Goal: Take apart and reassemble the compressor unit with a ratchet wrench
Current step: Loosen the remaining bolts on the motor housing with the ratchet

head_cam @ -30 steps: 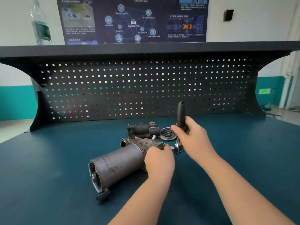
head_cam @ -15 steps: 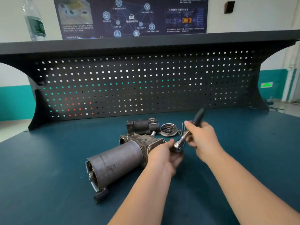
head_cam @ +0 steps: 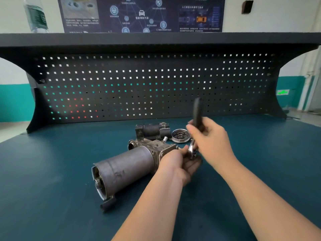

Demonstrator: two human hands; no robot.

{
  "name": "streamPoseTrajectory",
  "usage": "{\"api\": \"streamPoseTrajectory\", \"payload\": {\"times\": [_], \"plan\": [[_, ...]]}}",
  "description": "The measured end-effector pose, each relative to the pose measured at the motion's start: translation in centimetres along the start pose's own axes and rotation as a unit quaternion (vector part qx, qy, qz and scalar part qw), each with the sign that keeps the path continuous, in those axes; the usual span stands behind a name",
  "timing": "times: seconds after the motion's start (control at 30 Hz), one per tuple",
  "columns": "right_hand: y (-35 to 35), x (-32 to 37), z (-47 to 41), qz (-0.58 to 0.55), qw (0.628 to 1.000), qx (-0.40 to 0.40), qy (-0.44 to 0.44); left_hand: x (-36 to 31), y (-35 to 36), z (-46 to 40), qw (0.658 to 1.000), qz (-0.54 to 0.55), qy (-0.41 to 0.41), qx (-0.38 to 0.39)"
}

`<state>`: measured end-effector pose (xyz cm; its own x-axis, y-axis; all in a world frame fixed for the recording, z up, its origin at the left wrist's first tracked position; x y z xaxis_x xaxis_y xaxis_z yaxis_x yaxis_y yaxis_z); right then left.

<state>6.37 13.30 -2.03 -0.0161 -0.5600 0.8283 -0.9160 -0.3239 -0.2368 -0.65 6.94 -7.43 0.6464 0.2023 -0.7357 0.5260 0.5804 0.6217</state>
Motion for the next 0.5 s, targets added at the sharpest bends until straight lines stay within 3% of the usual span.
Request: {"api": "streamPoseTrajectory", "payload": {"times": [0.07,0.13,0.17,0.2,0.27,0.37,0.43,0.5], "plan": [[-0.6,-2.6,-0.7,-0.161,0.967,-0.039,0.195,0.1,0.1,0.0,1.0,0.005,-0.005,-0.004],[0.1,-4.8,0.1,-0.337,0.865,-0.045,0.368,0.1,0.1,-0.1,1.0,0.008,-0.012,-0.01],[0.5,-5.4,0.4,-0.384,0.827,-0.047,0.407,0.1,0.1,-0.1,1.0,0.009,-0.014,-0.013],[0.7,-5.6,0.6,-0.401,0.815,-0.048,0.415,0.2,0.2,-0.1,1.0,0.012,-0.016,-0.016],[0.8,-4.8,0.1,-0.384,0.853,-0.049,0.349,0.3,0.2,-0.1,0.999,0.024,-0.013,-0.02],[-0.1,-1.3,-0.1,-0.179,0.981,-0.018,0.08,0.6,0.4,0.0,0.998,0.063,-0.005,-0.016],[0.2,0.5,0.8,-0.022,0.996,0.031,-0.079,0.7,0.5,0.1,0.995,0.096,-0.012,-0.017],[0.5,1.0,1.3,0.013,0.992,0.05,-0.118,0.6,0.4,0.1,0.994,0.109,-0.014,-0.025]]}}
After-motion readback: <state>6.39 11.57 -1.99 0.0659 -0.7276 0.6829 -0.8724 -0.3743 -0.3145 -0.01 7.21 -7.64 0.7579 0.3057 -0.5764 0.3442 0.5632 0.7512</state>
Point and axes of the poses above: each hand's wrist, its own z-axis away from the middle knuckle, its own y-axis out of the palm, x = y × z, the point moved 4 cm from there along -z, towards the middle knuckle, and after that the axes turned 8 degrees about y, right-handed, at the moved point
